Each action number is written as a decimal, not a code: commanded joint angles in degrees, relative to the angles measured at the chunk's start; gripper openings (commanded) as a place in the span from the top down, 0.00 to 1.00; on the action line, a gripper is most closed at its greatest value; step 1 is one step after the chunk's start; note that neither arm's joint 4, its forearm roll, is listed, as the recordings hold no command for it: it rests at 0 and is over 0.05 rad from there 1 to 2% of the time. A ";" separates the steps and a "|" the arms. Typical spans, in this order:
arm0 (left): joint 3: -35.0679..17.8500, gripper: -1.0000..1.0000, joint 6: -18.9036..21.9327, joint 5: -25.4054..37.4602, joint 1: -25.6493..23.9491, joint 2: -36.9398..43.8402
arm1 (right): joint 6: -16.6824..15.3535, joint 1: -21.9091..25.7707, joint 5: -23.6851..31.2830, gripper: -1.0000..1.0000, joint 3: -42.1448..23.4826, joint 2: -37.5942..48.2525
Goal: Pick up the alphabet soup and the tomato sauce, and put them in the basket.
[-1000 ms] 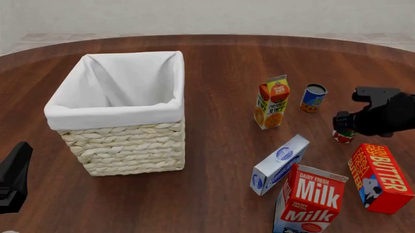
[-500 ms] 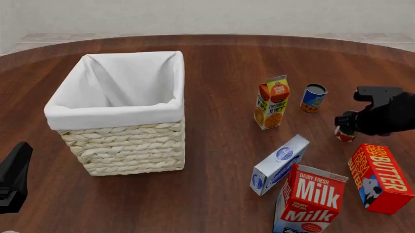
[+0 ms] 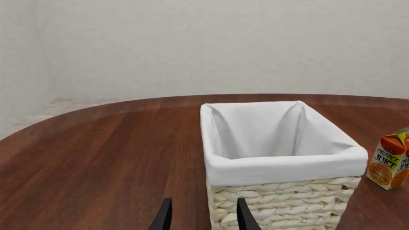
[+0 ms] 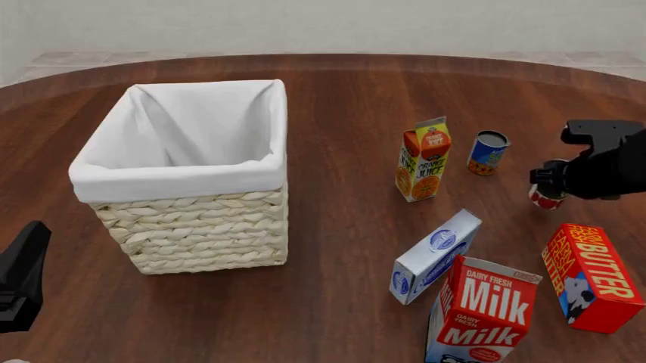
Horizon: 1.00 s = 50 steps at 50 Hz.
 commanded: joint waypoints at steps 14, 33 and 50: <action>0.00 0.00 0.00 0.00 0.00 0.00 | 1.12 1.45 4.40 1.00 -1.25 -7.22; 0.00 0.00 0.00 0.00 0.00 0.00 | 1.34 3.60 6.85 1.00 -1.29 -12.20; 0.00 0.00 0.00 0.00 0.00 0.00 | 1.80 6.28 8.94 1.00 -3.23 -15.40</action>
